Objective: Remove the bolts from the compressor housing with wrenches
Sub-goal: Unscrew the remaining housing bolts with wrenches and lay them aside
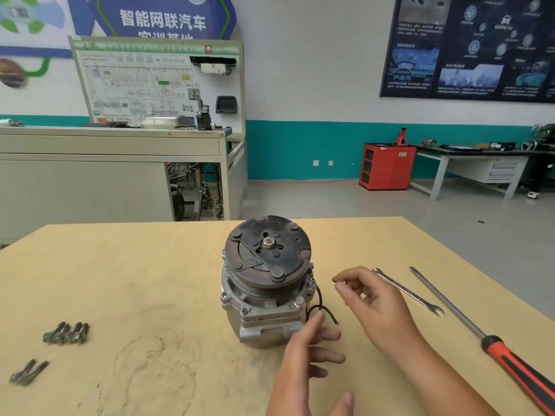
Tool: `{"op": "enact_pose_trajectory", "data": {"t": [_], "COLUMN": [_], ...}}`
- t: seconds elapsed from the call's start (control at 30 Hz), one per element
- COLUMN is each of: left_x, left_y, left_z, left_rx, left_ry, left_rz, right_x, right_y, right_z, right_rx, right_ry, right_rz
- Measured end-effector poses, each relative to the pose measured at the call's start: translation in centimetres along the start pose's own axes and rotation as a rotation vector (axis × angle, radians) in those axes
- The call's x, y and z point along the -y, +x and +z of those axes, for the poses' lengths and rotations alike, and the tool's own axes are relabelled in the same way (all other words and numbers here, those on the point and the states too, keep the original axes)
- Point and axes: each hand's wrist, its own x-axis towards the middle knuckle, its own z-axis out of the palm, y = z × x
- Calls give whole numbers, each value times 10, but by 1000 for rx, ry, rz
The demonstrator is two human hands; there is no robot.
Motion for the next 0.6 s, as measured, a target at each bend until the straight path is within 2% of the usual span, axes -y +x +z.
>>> {"op": "enact_pose_trajectory", "data": {"t": [0.07,0.13,0.27,0.43,0.6], "left_x": [-3,-4,-14,-21,-23], "left_y": [-8,-5,2,5,2], "left_z": [-9,-3,5,2,2], "left_rx": [-113,-253,-429,-469,-442], "left_ry": [-117,-253,-453,-613,-634], "left_rz": [48,27,-59,-159,-174], "right_x": [28,42,47,48,46], "right_y": [-14,-21,-19,-17,-18], "right_z": [13,24,34,33,33], "right_rx": [64,112,76,77,75], "right_ry": [138,102,54,-9,-53], "right_rz": [-51,-35,28,-35,-103]}}
